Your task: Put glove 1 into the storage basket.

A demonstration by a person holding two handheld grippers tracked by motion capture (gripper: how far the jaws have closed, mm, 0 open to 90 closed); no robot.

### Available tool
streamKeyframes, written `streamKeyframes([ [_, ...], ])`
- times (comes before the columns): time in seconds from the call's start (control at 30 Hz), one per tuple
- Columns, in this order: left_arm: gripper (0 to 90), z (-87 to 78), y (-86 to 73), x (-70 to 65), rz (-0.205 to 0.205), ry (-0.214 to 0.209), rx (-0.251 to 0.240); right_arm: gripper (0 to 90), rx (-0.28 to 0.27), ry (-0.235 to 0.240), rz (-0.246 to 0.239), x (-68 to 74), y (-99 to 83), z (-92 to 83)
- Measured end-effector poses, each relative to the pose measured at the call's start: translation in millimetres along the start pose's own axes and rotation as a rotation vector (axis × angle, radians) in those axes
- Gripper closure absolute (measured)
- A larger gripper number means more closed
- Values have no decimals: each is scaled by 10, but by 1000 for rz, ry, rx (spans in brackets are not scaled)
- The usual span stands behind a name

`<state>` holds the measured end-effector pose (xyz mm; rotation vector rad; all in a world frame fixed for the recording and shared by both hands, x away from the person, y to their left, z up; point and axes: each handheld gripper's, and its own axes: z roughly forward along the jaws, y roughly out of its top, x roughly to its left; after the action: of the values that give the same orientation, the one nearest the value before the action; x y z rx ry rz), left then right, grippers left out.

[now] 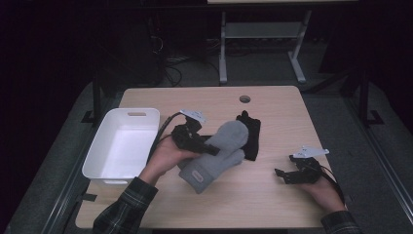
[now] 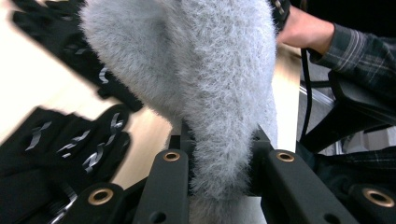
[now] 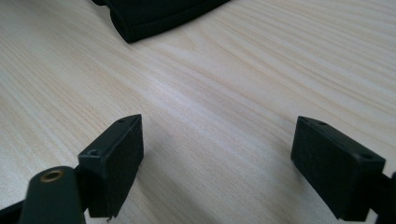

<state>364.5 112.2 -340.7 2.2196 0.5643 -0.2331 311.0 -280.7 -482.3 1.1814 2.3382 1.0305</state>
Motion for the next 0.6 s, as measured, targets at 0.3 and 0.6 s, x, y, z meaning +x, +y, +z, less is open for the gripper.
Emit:
streamKeyframes([
  [0.3,756,-565,-82,157,-61,83,-33,149,2,-5,7,1,-1,3],
  [0.6,756,-993,-249,289,-112,148,-71,144,2,-7,10,-1,-1,4],
])
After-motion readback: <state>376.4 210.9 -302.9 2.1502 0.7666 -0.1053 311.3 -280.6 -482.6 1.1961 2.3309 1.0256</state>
